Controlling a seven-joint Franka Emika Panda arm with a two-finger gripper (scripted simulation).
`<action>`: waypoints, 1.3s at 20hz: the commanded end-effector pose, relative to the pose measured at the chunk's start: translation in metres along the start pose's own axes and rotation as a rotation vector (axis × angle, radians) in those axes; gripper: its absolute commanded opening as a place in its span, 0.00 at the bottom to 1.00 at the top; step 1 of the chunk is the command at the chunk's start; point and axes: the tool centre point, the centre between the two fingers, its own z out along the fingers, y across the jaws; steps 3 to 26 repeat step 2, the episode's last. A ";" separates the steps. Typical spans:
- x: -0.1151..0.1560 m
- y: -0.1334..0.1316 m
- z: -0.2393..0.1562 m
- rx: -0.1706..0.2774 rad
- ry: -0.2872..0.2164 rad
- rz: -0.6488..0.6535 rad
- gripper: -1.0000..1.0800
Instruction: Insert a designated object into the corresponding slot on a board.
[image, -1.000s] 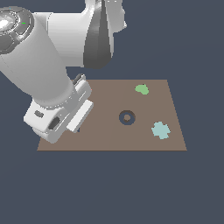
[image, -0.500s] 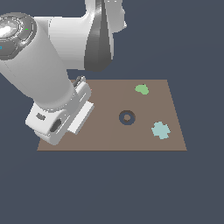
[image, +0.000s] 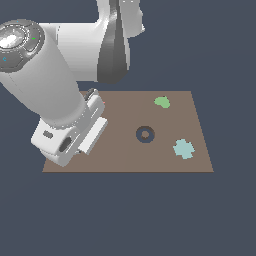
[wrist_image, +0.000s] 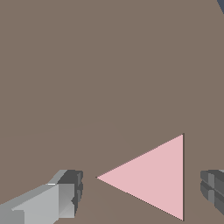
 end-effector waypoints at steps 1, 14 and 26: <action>0.000 0.000 0.000 0.000 0.000 0.000 0.96; 0.000 0.000 0.000 0.000 0.000 0.000 0.96; 0.000 0.000 0.000 0.000 0.000 0.000 0.96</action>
